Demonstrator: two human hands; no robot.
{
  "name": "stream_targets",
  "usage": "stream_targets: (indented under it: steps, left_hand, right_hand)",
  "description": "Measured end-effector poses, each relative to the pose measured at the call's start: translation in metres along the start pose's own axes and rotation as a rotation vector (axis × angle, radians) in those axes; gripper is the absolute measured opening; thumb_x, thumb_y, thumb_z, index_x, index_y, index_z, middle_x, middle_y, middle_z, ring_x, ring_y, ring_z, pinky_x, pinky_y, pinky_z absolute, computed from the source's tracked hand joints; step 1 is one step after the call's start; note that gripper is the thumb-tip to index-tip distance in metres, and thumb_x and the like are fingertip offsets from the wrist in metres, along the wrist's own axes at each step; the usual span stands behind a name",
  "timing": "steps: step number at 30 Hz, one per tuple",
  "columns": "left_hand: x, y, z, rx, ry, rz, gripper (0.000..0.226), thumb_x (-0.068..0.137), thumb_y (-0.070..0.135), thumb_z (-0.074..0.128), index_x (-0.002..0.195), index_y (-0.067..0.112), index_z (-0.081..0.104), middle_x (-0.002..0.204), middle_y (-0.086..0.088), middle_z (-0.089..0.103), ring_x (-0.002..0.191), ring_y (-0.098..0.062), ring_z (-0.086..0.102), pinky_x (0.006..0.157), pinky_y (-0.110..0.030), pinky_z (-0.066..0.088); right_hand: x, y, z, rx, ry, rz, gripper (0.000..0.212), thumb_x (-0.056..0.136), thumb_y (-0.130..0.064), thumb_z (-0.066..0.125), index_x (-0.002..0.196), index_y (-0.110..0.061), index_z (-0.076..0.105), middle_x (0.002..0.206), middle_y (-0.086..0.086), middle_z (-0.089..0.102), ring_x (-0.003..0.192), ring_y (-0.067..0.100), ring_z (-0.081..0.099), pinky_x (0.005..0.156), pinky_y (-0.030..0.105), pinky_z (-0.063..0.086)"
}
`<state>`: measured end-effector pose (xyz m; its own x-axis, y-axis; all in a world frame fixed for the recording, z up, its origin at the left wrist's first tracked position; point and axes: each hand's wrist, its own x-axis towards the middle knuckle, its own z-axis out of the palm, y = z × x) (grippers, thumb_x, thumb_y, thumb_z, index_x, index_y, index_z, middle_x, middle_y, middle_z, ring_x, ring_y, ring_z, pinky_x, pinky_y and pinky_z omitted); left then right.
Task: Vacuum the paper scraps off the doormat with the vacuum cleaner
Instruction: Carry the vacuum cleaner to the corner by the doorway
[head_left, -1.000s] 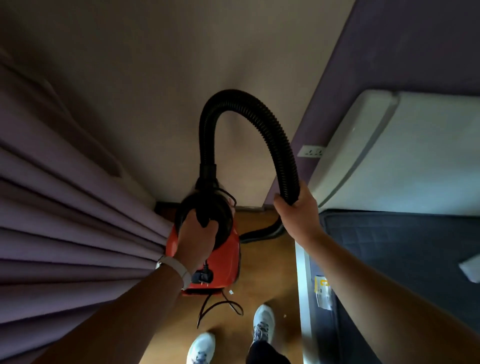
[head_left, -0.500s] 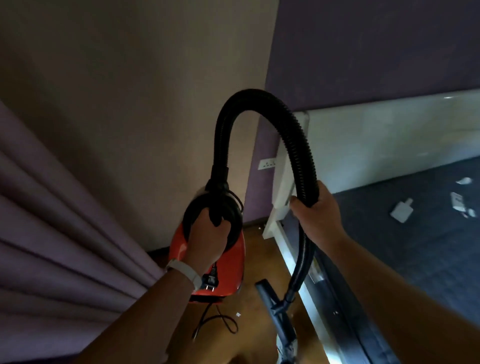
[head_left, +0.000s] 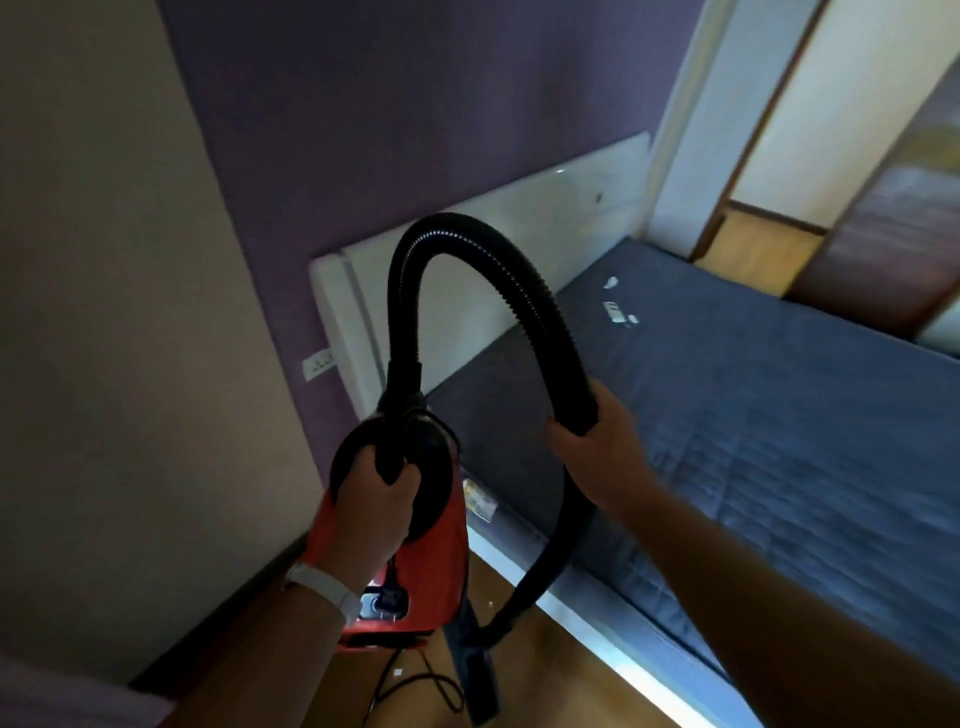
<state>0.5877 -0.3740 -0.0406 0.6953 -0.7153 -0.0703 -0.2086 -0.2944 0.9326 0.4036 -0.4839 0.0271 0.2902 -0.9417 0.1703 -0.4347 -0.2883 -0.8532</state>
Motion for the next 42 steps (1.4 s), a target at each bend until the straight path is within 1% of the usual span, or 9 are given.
stream_targets:
  steps: [4,8,12,17,21,27,35,39,42]
  left_hand:
    - [-0.03,0.012,0.043,-0.01,-0.134,0.084,0.018,0.094,0.019,0.061,0.108,0.008,0.059,0.088,-0.006,0.064,0.088,-0.032,0.064,0.069,-0.031,0.046]
    - [-0.076,0.027,0.083,0.006,-0.274,0.123,0.025,0.093,0.029,0.062,0.11,0.01,0.059,0.088,-0.014,0.064,0.095,-0.047,0.063,0.081,-0.054,0.054]
    - [-0.131,0.042,0.115,0.034,-0.406,0.217,0.023,0.094,0.028,0.062,0.112,0.014,0.062,0.1,-0.011,0.068,0.095,-0.032,0.064,0.087,-0.044,0.052]
    - [-0.2,0.058,0.164,0.025,-0.614,0.282,0.014,0.093,0.025,0.062,0.082,0.02,0.056,0.072,-0.003,0.059,0.068,-0.026,0.058,0.063,-0.037,0.048]
    - [-0.261,0.075,0.2,-0.012,-0.746,0.266,0.011,0.087,0.028,0.063,0.076,0.024,0.059,0.06,0.0,0.058,0.056,-0.024,0.057,0.054,-0.036,0.046]
    - [-0.34,0.103,0.262,-0.027,-0.973,0.319,0.019,0.085,0.024,0.062,0.072,0.015,0.053,0.047,-0.003,0.045,0.039,-0.021,0.044,0.038,-0.028,0.036]
    - [-0.402,0.121,0.363,-0.011,-1.254,0.395,0.013,0.09,0.017,0.058,0.08,0.01,0.054,0.048,-0.004,0.04,0.04,-0.02,0.039,0.04,-0.03,0.034]
    - [-0.422,0.136,0.416,0.015,-1.389,0.451,0.012,0.09,0.018,0.059,0.08,0.013,0.056,0.048,-0.001,0.042,0.04,-0.02,0.041,0.039,-0.029,0.036]
    - [-0.431,0.149,0.455,0.05,-1.456,0.535,0.012,0.086,0.023,0.06,0.076,0.018,0.056,0.046,0.003,0.046,0.042,-0.018,0.045,0.045,-0.036,0.04]
  right_hand:
    - [-0.044,0.018,-0.057,0.032,0.14,0.064,0.029,0.083,-0.007,0.071,0.078,-0.027,0.049,0.067,-0.007,0.052,0.053,-0.003,0.051,0.049,0.009,0.041]
    - [-0.102,0.034,-0.121,0.064,0.258,0.143,0.03,0.086,-0.009,0.071,0.082,-0.03,0.05,0.069,-0.007,0.055,0.051,-0.003,0.055,0.045,0.007,0.042]
    - [-0.17,0.046,-0.179,0.107,0.388,0.191,0.03,0.086,-0.003,0.07,0.081,-0.027,0.052,0.063,-0.007,0.051,0.043,-0.007,0.05,0.042,0.008,0.039]
    - [-0.254,0.067,-0.245,0.115,0.578,0.271,0.025,0.083,-0.005,0.07,0.076,-0.019,0.049,0.06,-0.004,0.049,0.043,0.002,0.044,0.042,0.018,0.04]
    - [-0.32,0.075,-0.293,0.094,0.714,0.288,0.026,0.081,-0.005,0.071,0.074,-0.019,0.05,0.053,-0.013,0.046,0.044,0.001,0.043,0.045,0.018,0.04]
    - [-0.394,0.09,-0.351,-0.017,0.892,0.37,0.025,0.081,-0.006,0.072,0.078,-0.02,0.051,0.062,-0.007,0.048,0.048,0.002,0.044,0.047,0.018,0.039]
    - [-0.44,0.12,-0.418,-0.135,1.122,0.519,0.025,0.08,-0.005,0.071,0.079,-0.021,0.052,0.065,-0.002,0.048,0.051,0.004,0.044,0.05,0.022,0.042]
    - [-0.45,0.132,-0.453,-0.163,1.235,0.584,0.018,0.079,-0.01,0.071,0.084,-0.02,0.056,0.07,0.013,0.057,0.059,0.026,0.054,0.055,0.037,0.051]
    - [-0.451,0.14,-0.477,-0.234,1.309,0.648,0.015,0.079,-0.008,0.069,0.084,-0.012,0.056,0.076,0.022,0.061,0.061,0.029,0.057,0.051,0.028,0.051]
